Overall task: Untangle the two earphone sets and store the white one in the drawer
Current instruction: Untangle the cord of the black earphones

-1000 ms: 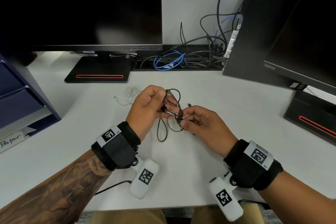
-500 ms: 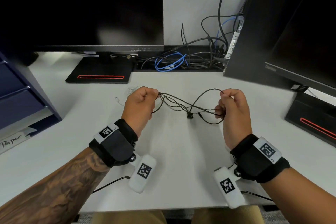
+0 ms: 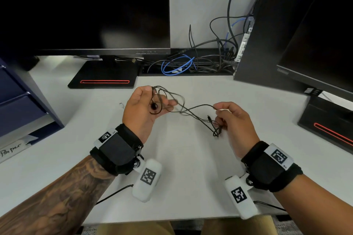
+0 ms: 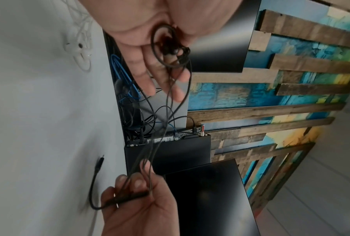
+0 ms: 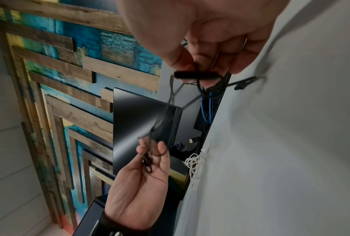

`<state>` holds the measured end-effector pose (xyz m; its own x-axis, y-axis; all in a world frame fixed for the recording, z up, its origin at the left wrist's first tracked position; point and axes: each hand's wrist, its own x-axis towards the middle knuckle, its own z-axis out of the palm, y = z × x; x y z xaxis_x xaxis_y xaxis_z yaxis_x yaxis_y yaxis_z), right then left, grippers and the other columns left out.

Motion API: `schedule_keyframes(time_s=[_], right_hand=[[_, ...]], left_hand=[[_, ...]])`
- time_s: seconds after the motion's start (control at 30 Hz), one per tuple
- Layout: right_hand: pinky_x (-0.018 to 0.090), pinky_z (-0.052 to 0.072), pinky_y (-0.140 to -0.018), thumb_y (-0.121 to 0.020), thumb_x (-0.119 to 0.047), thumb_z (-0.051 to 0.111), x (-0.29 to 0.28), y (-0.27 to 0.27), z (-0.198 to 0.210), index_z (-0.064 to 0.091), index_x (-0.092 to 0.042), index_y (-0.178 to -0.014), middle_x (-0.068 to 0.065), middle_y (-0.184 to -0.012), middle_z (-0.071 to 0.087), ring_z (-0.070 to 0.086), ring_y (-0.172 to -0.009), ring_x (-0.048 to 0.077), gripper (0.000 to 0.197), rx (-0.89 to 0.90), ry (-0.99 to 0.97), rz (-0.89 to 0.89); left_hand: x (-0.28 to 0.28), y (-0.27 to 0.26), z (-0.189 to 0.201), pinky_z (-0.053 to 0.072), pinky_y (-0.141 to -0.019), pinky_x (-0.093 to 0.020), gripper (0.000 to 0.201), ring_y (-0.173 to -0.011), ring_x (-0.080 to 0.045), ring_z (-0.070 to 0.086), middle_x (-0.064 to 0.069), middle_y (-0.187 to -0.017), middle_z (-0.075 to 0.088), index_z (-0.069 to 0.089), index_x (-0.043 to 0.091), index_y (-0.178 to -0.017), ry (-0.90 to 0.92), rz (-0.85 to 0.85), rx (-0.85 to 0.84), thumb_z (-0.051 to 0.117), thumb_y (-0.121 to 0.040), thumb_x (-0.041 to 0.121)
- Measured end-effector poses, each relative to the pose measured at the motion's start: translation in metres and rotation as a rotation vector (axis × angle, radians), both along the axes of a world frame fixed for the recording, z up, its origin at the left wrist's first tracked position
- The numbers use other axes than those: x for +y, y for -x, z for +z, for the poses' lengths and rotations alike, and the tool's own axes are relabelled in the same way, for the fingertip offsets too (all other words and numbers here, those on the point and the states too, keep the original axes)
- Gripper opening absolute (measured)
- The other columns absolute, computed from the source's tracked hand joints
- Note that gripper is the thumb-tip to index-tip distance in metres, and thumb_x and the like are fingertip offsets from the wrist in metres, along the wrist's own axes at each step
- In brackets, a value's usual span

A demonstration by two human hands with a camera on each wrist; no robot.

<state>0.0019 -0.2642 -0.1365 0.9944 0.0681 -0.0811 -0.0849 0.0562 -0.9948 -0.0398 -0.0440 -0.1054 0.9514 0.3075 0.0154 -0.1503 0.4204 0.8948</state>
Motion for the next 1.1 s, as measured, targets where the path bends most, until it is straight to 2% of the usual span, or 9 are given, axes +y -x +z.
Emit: schedule_keyframes(time_s=[0.1,0.27,0.43,0.6,0.77,0.87,0.93,1.0,1.1], right_hand=[[0.03,0.045,-0.065,-0.095,0.004,0.047,0.0,-0.002,0.001,0.052,-0.017,-0.09,0.004,-0.066,0.062,0.06,-0.064,0.018,0.022,-0.008,-0.037,-0.05],[0.026,0.051,-0.068,-0.099,0.012,0.036,-0.002,0.001,0.005,0.065,-0.009,-0.098,0.006,-0.095,0.066,0.07,-0.079,0.019,0.035,-0.154,-0.164,-0.095],[0.028,0.043,-0.055,-0.097,0.004,0.052,-0.002,-0.001,0.008,0.06,-0.02,-0.126,0.004,-0.131,0.059,0.053,-0.057,0.012,0.038,-0.137,-0.145,-0.203],[0.029,0.038,-0.053,-0.098,-0.012,0.057,-0.001,0.002,0.002,0.037,-0.038,-0.149,-0.01,-0.107,0.064,0.042,-0.056,0.01,0.061,-0.107,-0.066,-0.173],[0.034,0.041,-0.075,-0.082,-0.033,0.067,-0.003,-0.005,-0.007,0.043,-0.042,-0.141,-0.013,-0.094,0.061,0.054,-0.075,0.015,0.065,-0.075,0.014,-0.155],[0.032,0.044,-0.09,-0.087,-0.031,0.069,-0.004,-0.006,-0.008,0.06,-0.039,-0.119,-0.016,-0.119,0.062,0.061,-0.106,0.014,0.034,-0.076,0.051,-0.132],[0.035,0.041,-0.105,-0.09,-0.03,0.067,-0.003,-0.004,-0.008,0.066,-0.038,-0.104,-0.013,-0.139,0.055,0.052,-0.129,0.012,0.016,-0.118,0.075,-0.138],[0.039,0.036,-0.114,-0.092,-0.027,0.066,-0.002,-0.001,-0.006,0.066,-0.037,-0.099,-0.014,-0.147,0.048,0.047,-0.134,0.007,0.012,-0.168,0.089,-0.136],[0.033,0.039,-0.11,-0.096,-0.017,0.065,0.001,0.005,0.002,0.062,-0.031,-0.102,-0.015,-0.143,0.05,0.05,-0.129,0.0,0.016,-0.317,0.121,-0.126]], left_hand=[[0.003,-0.001,-0.001,0.056,-0.063,-0.04,0.023,-0.053,-0.021,0.056,-0.002,-0.057,0.046,0.047,0.013,-0.09,-0.055,0.031,0.03,0.035,-0.108,0.02],[0.003,-0.002,-0.007,0.039,-0.053,-0.028,0.022,-0.052,-0.012,0.039,0.006,-0.056,0.04,0.051,0.017,-0.087,-0.321,0.112,0.121,0.041,-0.105,0.021],[0.007,-0.003,-0.01,0.033,-0.049,-0.021,0.017,-0.048,-0.007,0.037,0.008,-0.055,0.043,0.058,0.013,-0.088,-0.416,0.139,0.177,0.049,-0.101,0.019],[0.004,-0.004,-0.012,0.038,-0.049,-0.02,0.016,-0.053,-0.007,0.042,0.007,-0.06,0.047,0.063,0.007,-0.091,-0.434,0.141,0.172,0.053,-0.1,0.015],[0.002,0.001,-0.008,0.051,-0.058,-0.032,0.018,-0.048,-0.007,0.046,-0.004,-0.066,0.054,0.063,0.01,-0.091,-0.435,0.104,0.159,0.052,-0.101,0.02],[-0.001,0.002,-0.007,0.054,-0.065,-0.036,0.021,-0.054,-0.016,0.054,-0.01,-0.078,0.066,0.063,0.008,-0.09,-0.402,0.033,0.143,0.051,-0.102,0.02],[-0.003,0.002,-0.007,0.056,-0.069,-0.03,0.022,-0.07,-0.02,0.062,-0.012,-0.084,0.068,0.067,0.008,-0.087,-0.385,-0.005,0.137,0.054,-0.101,0.019],[-0.005,0.002,-0.009,0.054,-0.074,-0.027,0.023,-0.077,-0.016,0.063,-0.009,-0.081,0.068,0.07,0.01,-0.082,-0.39,-0.032,0.13,0.057,-0.099,0.019],[-0.007,0.003,-0.011,0.052,-0.08,-0.035,0.023,-0.083,-0.016,0.065,-0.007,-0.081,0.07,0.072,0.01,-0.082,-0.428,-0.068,0.123,0.059,-0.098,0.02]])
